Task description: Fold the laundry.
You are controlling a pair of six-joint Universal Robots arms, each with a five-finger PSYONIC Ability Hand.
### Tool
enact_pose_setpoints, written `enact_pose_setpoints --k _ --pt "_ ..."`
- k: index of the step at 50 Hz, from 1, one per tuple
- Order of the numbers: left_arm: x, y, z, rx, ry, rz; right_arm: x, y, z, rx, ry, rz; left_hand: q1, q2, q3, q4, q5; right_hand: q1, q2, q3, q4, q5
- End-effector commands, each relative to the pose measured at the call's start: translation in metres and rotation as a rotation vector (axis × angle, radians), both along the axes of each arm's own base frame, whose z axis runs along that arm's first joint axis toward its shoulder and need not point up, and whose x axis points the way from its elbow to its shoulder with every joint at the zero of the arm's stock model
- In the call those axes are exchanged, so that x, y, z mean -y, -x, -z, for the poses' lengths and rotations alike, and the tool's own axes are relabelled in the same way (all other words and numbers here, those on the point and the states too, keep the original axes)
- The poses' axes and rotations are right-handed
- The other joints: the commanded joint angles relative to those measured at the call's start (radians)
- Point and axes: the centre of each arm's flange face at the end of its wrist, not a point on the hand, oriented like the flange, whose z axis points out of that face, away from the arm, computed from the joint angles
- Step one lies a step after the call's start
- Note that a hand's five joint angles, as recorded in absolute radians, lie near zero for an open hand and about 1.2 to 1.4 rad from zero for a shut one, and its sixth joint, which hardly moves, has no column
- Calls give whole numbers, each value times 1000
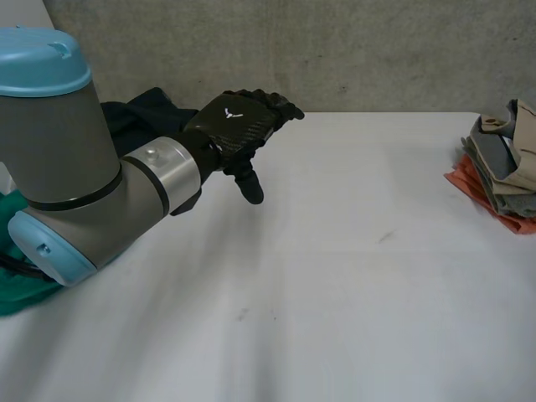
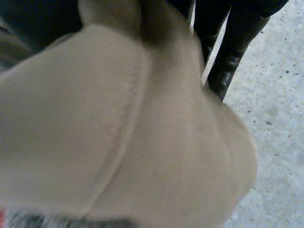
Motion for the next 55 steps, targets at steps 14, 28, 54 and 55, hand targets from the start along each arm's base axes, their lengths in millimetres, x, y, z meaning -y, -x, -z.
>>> enact_pose_setpoints --k 14,28,54,55 --pt "-12 7 -8 -15 22 34 -69 28 -106 5 -90 383 27 29 29 4 -13 -559 -696 -718 -732 -706" --pt "-15 3 -19 -28 46 -1 -111 129 -135 -327 -219 1102 24 26 26 1 -16 -559 -696 -718 -732 -706" --pt "92 -178 19 267 213 -719 -213 -303 -131 -147 67 -78 -6 -4 -4 -29 -46 -559 -696 -718 -732 -706" --pt "96 -186 28 315 202 -723 -219 -307 -125 -170 62 -90 -5 -3 -4 -29 -45 -559 -696 -718 -732 -706"
